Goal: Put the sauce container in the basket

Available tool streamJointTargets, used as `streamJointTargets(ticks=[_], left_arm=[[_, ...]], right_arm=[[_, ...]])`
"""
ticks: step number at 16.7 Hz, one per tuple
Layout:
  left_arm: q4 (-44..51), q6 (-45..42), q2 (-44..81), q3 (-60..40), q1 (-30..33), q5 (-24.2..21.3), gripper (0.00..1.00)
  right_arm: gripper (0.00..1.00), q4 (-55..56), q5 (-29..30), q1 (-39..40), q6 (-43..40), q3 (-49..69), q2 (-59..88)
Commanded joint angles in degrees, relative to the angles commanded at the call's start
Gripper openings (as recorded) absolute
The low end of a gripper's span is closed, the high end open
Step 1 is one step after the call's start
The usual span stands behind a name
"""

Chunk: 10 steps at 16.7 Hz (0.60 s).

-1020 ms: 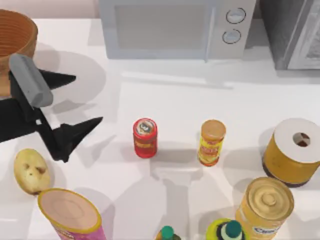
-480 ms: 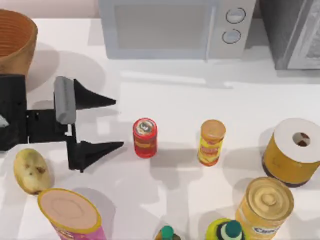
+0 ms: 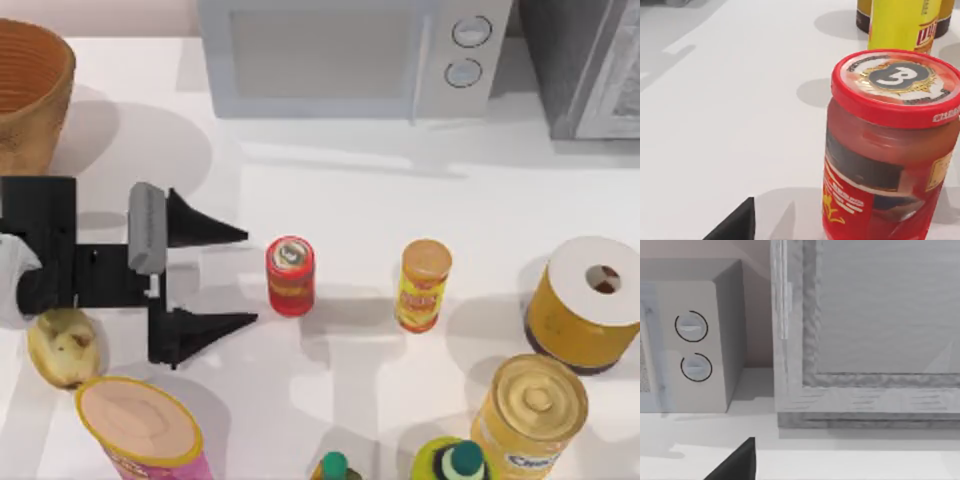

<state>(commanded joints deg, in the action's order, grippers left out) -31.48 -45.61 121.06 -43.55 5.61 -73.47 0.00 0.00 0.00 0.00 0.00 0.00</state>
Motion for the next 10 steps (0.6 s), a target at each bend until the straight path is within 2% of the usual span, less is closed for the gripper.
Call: streamJointTargets(ticks=[3,5,10], left_arm=[[0.0,0.2,-0.2,0.3,-0.2,0.2,1.00],[-2.1,1.9,-0.4,0.8,1.5,1.9,1.00],[-15.7,14.2,4.2,1.6,10.2,8.3,1.00]], right_arm=[[1.00,0.0,0.0,0.0,0.0,0.0,0.0],[1.00,0.0,0.0,0.0,0.0,0.0,0.0],[1.00,0.0,0.0,0.0,0.0,0.0,0.0]])
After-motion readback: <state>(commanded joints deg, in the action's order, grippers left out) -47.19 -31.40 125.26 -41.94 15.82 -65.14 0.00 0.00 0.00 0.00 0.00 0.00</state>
